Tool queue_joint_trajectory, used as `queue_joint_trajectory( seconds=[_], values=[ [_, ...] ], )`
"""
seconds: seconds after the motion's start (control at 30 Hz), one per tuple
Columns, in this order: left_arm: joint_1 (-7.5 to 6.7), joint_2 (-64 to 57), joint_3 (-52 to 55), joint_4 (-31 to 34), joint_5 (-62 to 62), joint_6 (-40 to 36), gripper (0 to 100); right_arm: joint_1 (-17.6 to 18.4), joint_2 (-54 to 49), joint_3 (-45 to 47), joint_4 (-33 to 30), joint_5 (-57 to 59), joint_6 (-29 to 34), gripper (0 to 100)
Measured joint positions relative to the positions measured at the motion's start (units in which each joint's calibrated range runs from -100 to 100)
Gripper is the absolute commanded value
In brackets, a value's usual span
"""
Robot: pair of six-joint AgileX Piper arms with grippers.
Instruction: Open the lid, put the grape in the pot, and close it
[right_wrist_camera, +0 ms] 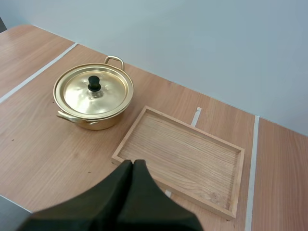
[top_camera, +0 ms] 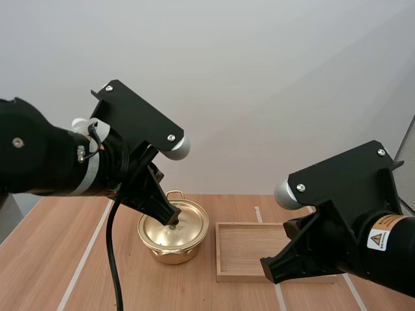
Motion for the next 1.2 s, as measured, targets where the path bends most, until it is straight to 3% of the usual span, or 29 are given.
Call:
queue_joint_trajectory(
  seconds=[0.3, 0.47, 0.63, 0.9, 1.2],
  values=[
    [0.0, -12.54, 14.7, -2.75, -18.05, -3.64, 0, 0.0, 0.0, 0.0, 0.46, -1.8, 3.83, 0],
    [0.0, -19.7, 19.97, -2.88, -23.75, -10.19, 0, 0.0, -0.13, 1.92, 0.46, -12.19, 9.42, 0],
    [0.0, -23.03, 21.2, -2.56, -24.32, -15.89, 0, 0.0, -0.13, 6.87, -0.76, -19.78, 10.61, 0],
    [0.0, -31.79, 21.38, 3.83, -29.49, -24.17, 0, -0.18, -1.65, 13.48, -3.74, -27.33, 13.05, 0],
    [0.0, -38.29, 21.38, 9.57, -36.98, -29.68, 0, -2.23, -13.83, 13.48, -4.67, -44.16, 13.59, 0]
  ],
)
